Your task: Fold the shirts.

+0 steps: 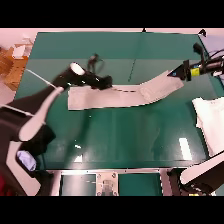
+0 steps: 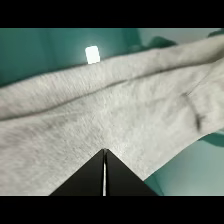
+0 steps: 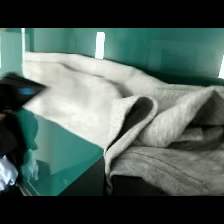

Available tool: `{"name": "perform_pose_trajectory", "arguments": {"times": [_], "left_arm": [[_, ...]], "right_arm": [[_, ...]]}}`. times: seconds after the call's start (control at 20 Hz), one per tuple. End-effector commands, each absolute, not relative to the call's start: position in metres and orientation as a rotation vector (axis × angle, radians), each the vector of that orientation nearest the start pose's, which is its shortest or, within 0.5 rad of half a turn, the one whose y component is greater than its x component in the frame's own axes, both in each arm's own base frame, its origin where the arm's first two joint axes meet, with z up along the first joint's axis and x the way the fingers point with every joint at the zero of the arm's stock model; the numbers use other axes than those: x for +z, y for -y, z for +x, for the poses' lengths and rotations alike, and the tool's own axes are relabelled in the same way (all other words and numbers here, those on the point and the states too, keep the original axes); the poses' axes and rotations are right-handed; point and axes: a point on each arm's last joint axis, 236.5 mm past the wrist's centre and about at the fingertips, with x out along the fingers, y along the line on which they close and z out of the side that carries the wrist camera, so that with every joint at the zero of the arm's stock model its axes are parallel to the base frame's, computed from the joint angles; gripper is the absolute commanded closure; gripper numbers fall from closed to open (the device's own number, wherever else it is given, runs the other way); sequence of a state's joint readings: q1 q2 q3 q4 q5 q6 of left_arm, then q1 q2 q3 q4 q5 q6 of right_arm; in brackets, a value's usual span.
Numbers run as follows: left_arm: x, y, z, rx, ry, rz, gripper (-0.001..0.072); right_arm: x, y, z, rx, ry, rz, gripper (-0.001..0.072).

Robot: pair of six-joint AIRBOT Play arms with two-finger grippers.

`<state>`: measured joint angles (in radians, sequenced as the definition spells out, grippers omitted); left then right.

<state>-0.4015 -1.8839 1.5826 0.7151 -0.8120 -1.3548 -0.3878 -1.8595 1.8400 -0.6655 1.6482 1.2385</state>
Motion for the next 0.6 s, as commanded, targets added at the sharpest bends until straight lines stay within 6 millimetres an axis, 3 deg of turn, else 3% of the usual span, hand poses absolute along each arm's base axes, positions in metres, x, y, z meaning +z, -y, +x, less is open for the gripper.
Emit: {"name": "perform_pose_trajectory", "arguments": {"times": [0.0,0.15,0.25,0.4,0.55], "left_arm": [[-0.075,0.409,0.457,-0.721,-1.148,-0.474,0.0686],[-0.077,0.449,0.453,-0.781,-1.148,-0.514,0.0686],[-0.081,0.468,0.444,-0.828,-1.175,-0.505,0.0686],[-0.091,0.477,0.433,-0.841,-1.243,-0.524,0.0686],[-0.079,0.472,0.434,-0.875,-1.26,-0.521,0.0685]], "right_arm": [[0.123,-0.033,0.452,0.688,-1.212,0.605,0.0698],[0.158,-0.057,0.438,0.727,-1.162,0.524,0.0698],[0.166,-0.065,0.434,0.739,-1.152,0.497,0.0698],[0.16,-0.062,0.433,0.71,-1.172,0.476,0.0698],[0.152,-0.054,0.433,0.661,-1.2,0.463,0.0698]]}}
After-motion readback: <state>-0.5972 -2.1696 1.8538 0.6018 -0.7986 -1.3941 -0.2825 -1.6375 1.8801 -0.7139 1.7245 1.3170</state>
